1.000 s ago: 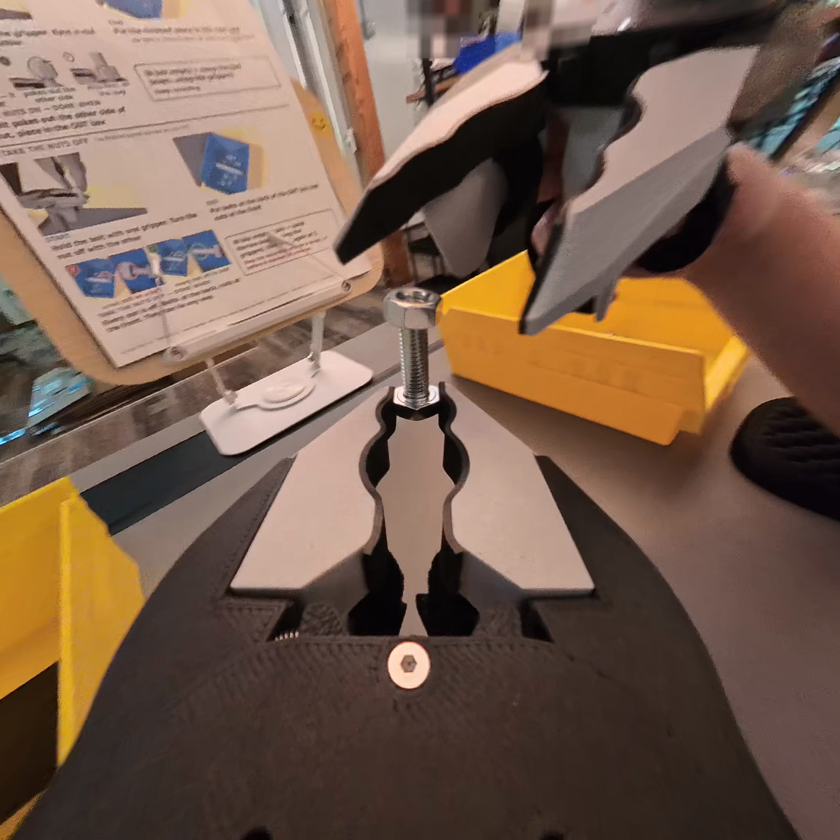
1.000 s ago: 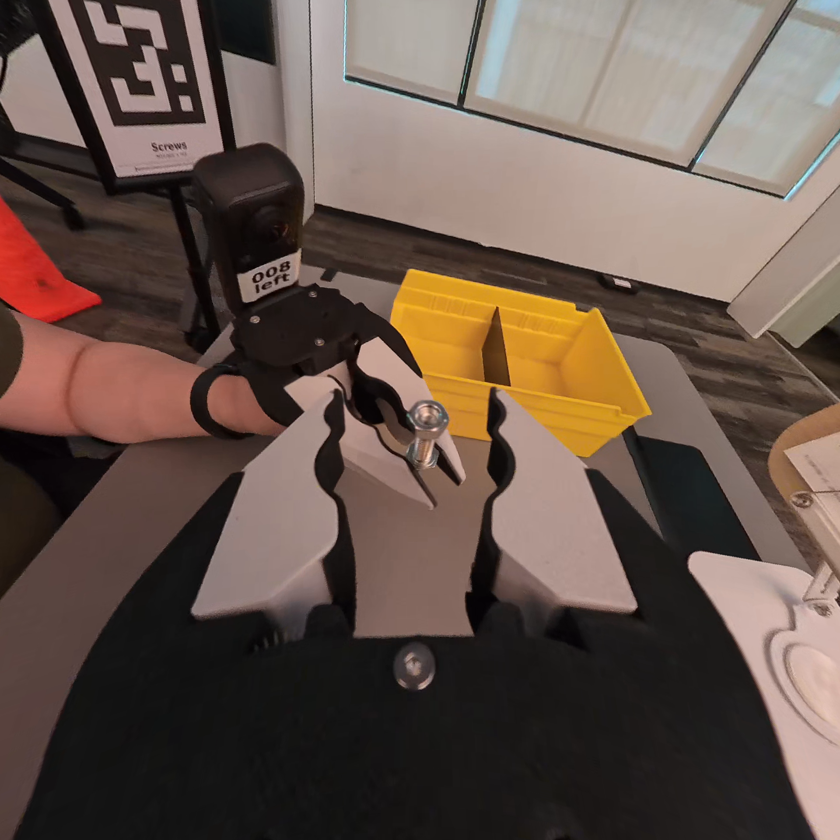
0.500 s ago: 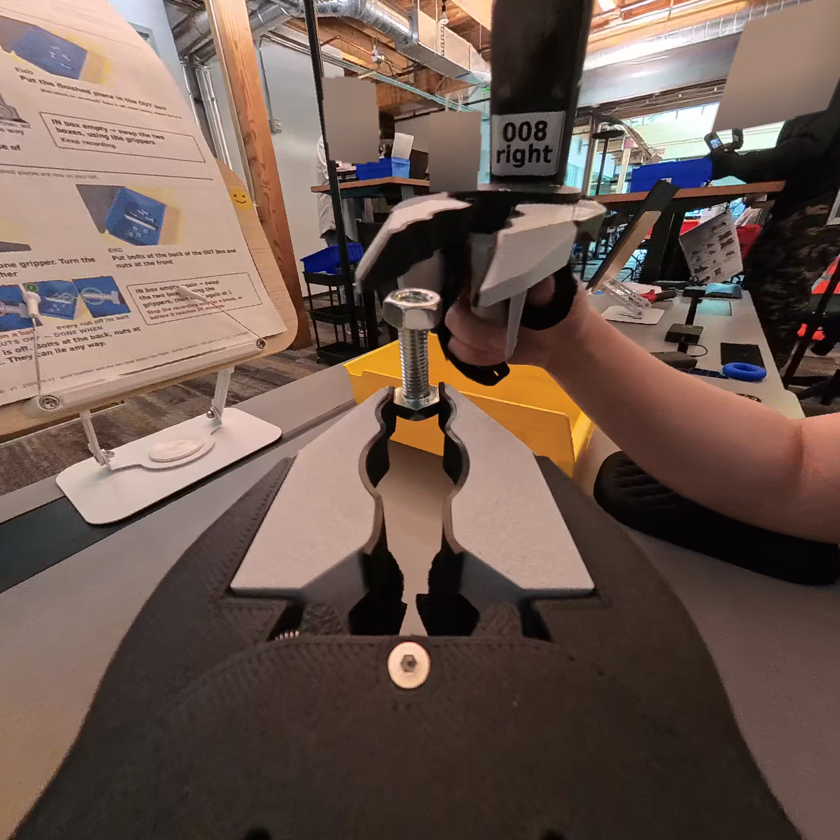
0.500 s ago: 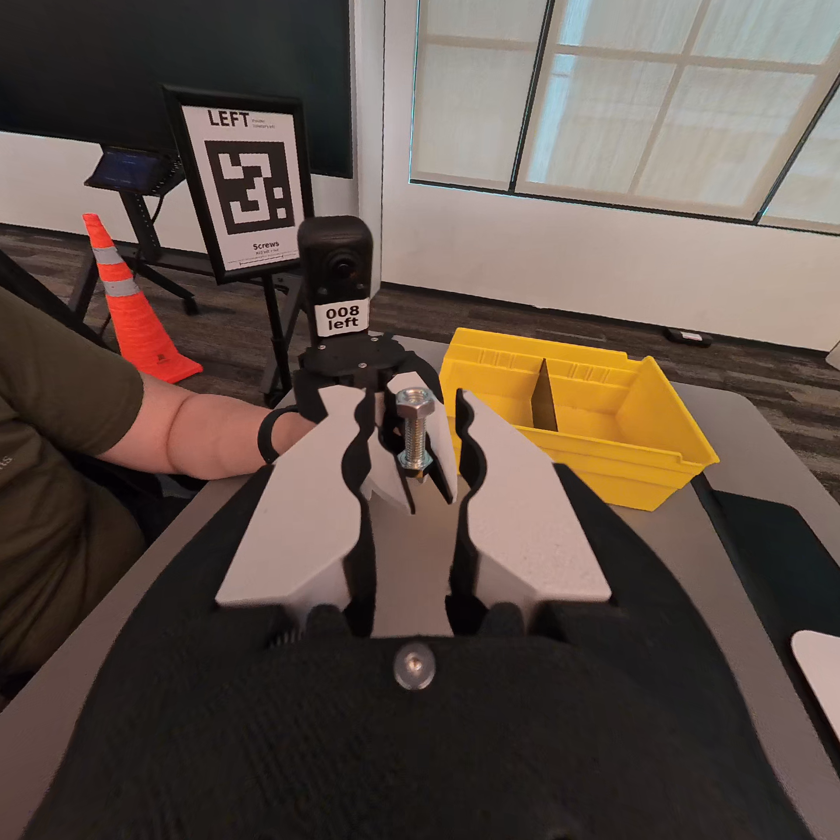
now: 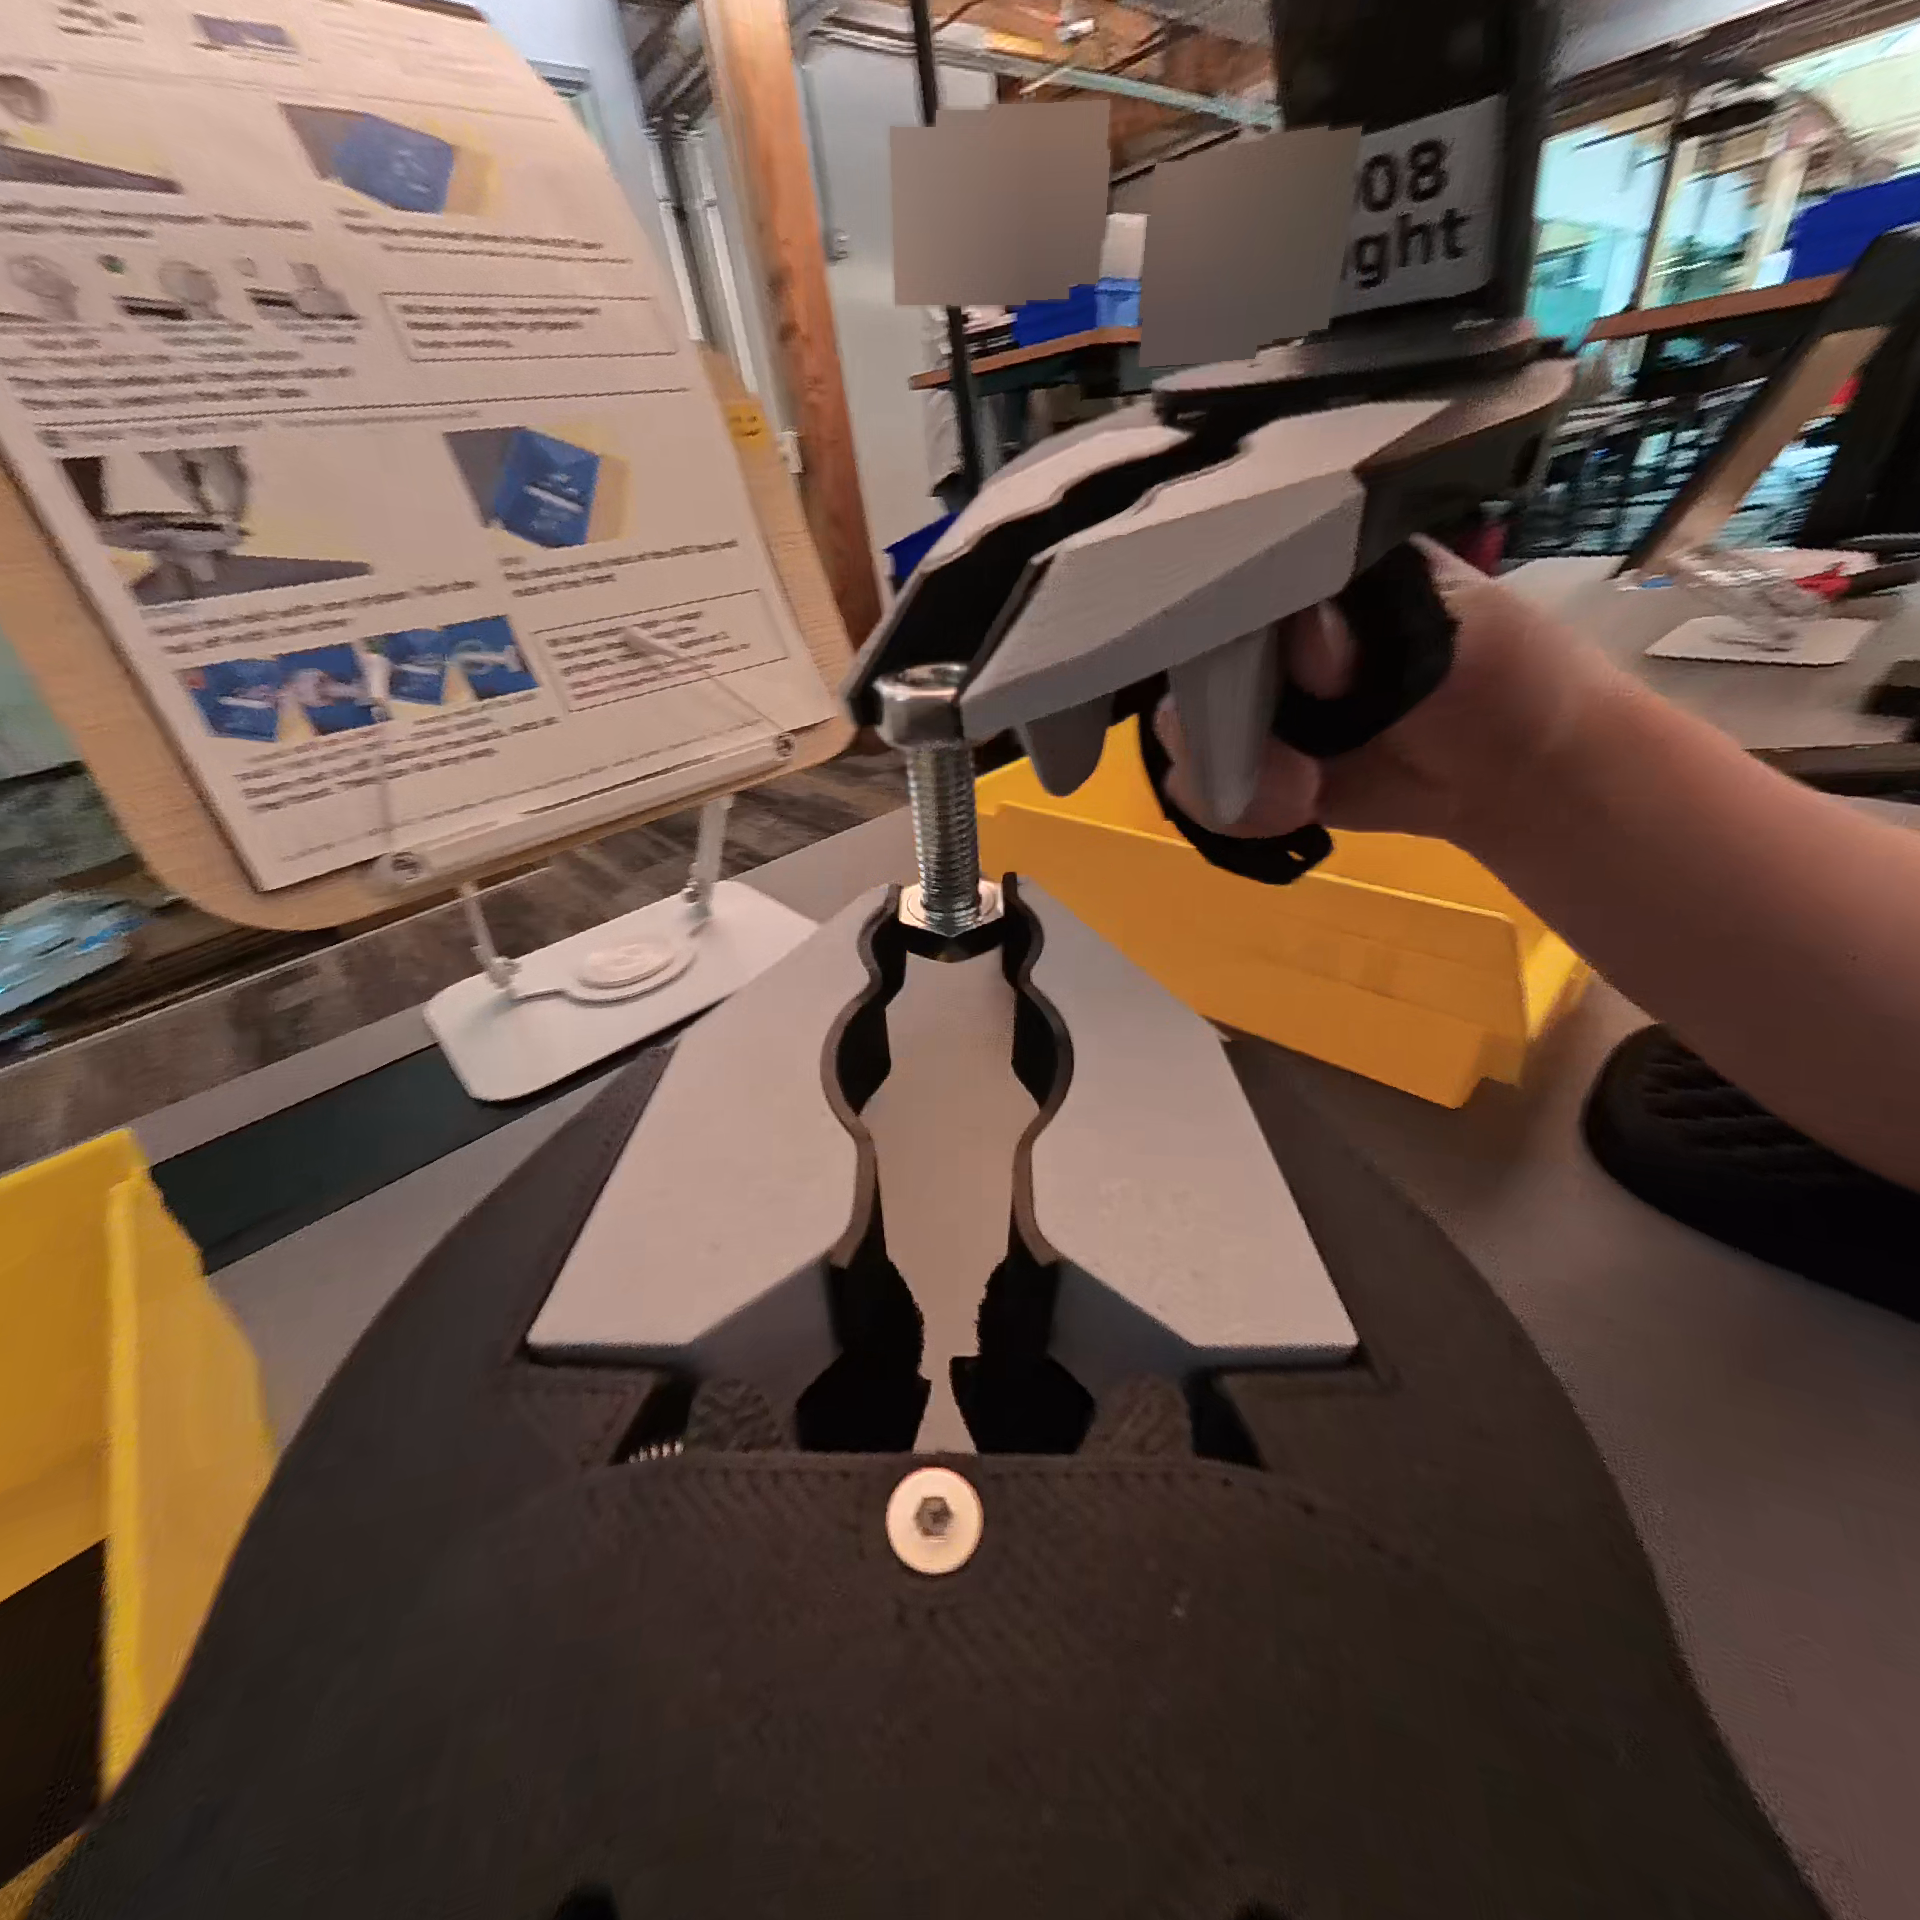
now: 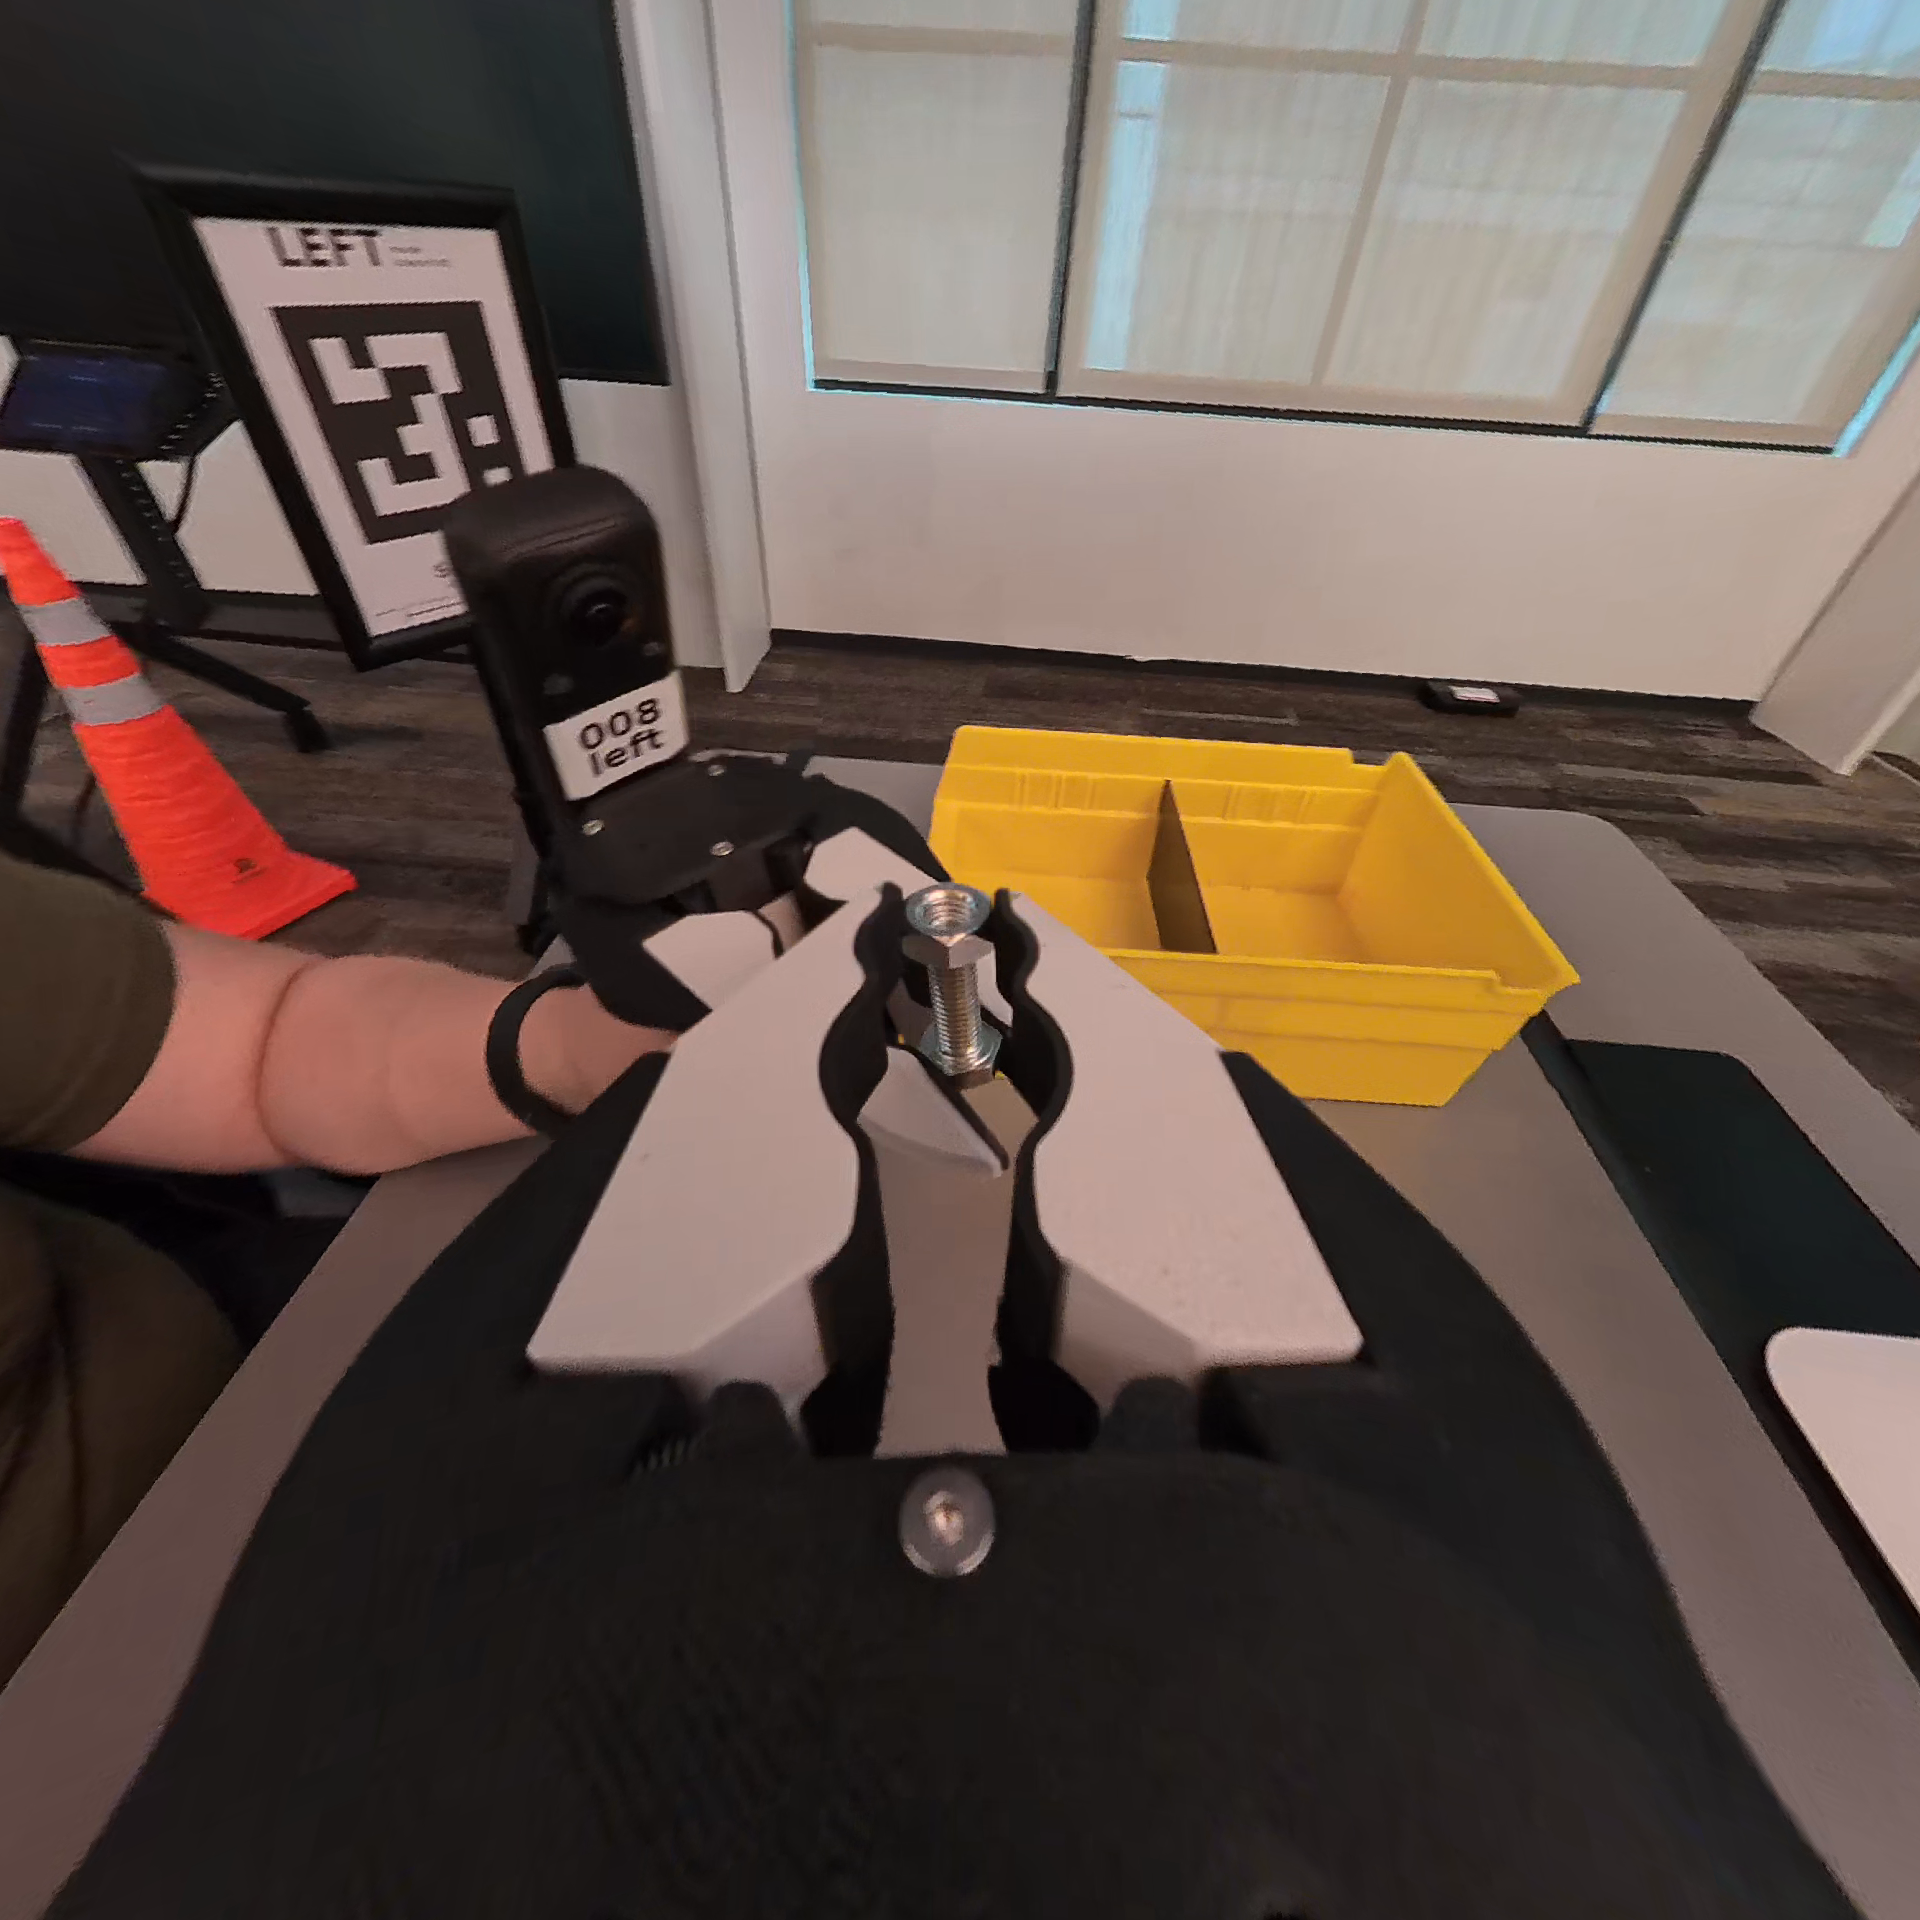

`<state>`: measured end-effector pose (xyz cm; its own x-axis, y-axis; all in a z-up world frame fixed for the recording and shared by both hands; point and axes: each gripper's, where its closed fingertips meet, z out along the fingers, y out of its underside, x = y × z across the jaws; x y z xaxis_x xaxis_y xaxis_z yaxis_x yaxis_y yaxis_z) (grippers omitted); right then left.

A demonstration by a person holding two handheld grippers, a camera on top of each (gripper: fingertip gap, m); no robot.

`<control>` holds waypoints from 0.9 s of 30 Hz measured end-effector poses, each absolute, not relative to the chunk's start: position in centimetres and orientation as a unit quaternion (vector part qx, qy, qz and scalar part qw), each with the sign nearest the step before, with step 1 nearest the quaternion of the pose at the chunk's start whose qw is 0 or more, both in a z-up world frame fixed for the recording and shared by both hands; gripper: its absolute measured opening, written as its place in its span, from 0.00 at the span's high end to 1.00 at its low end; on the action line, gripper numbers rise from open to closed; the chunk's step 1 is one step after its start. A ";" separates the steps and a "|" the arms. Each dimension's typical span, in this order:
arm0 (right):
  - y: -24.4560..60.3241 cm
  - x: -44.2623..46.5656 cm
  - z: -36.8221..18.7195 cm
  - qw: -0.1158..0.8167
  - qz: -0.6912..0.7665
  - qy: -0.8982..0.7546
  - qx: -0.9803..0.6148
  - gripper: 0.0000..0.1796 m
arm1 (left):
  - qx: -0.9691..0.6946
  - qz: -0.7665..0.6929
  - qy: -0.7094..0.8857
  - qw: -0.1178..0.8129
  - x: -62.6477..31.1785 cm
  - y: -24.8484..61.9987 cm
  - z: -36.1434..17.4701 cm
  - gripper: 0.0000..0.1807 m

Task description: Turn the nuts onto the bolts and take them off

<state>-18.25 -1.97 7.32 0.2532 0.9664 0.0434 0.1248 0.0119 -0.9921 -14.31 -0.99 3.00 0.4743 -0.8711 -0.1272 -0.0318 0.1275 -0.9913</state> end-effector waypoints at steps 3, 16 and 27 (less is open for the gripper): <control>-0.6 -18.9 7.4 0.559 0.378 -0.425 -0.604 0.92 | -0.591 -0.295 0.370 0.653 -15.4 0.2 3.0 0.91; -0.5 -19.2 7.3 0.587 0.346 -0.447 -0.580 0.79 | -0.600 -0.288 0.357 0.655 -16.0 0.8 3.0 0.91; -1.6 -19.1 7.1 0.577 0.342 -0.485 -0.561 0.83 | -0.601 -0.283 0.357 0.657 -16.1 1.0 2.9 0.91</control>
<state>-19.12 -1.62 7.08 0.2958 0.9392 0.1745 0.1490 0.1350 -0.9796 -16.11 0.99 2.94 0.5854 -0.8004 -0.1294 -0.0573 0.1184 -0.9913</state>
